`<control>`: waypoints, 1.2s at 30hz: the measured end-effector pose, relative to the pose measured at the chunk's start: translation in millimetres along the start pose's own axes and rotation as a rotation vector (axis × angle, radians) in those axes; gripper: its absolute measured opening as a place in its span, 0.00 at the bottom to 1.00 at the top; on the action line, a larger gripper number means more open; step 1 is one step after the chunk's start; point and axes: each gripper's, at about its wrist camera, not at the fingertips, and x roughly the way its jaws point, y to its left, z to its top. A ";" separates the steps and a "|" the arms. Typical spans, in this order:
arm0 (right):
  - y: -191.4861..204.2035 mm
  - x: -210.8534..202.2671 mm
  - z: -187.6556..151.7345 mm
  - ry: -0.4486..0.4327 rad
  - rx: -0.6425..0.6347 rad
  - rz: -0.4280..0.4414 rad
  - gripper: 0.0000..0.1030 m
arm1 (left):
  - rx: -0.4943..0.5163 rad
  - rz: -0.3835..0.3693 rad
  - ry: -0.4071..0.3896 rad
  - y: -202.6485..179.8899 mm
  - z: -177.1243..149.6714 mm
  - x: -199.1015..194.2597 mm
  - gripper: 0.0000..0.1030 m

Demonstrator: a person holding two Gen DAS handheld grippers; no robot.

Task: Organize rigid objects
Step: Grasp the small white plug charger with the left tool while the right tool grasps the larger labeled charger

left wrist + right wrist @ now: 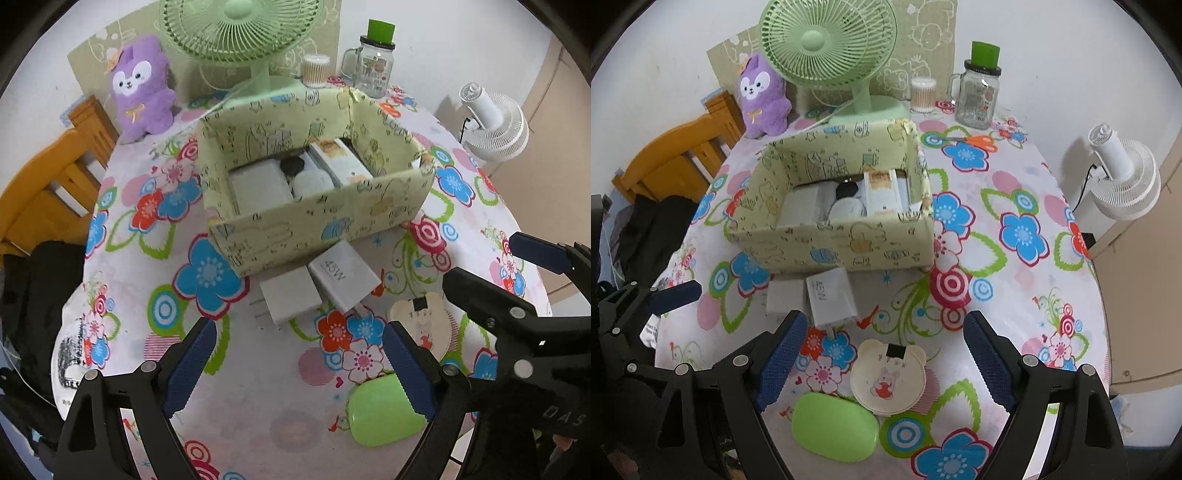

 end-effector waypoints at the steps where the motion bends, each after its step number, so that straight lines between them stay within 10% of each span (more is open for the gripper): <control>1: -0.2 1.1 -1.9 0.001 0.000 0.001 0.86 | -0.005 -0.003 0.003 1.7 -1.7 2.8 0.90; 36: -0.4 79.1 0.6 0.107 0.025 0.043 0.86 | 0.004 0.026 0.065 15.1 2.3 76.5 0.90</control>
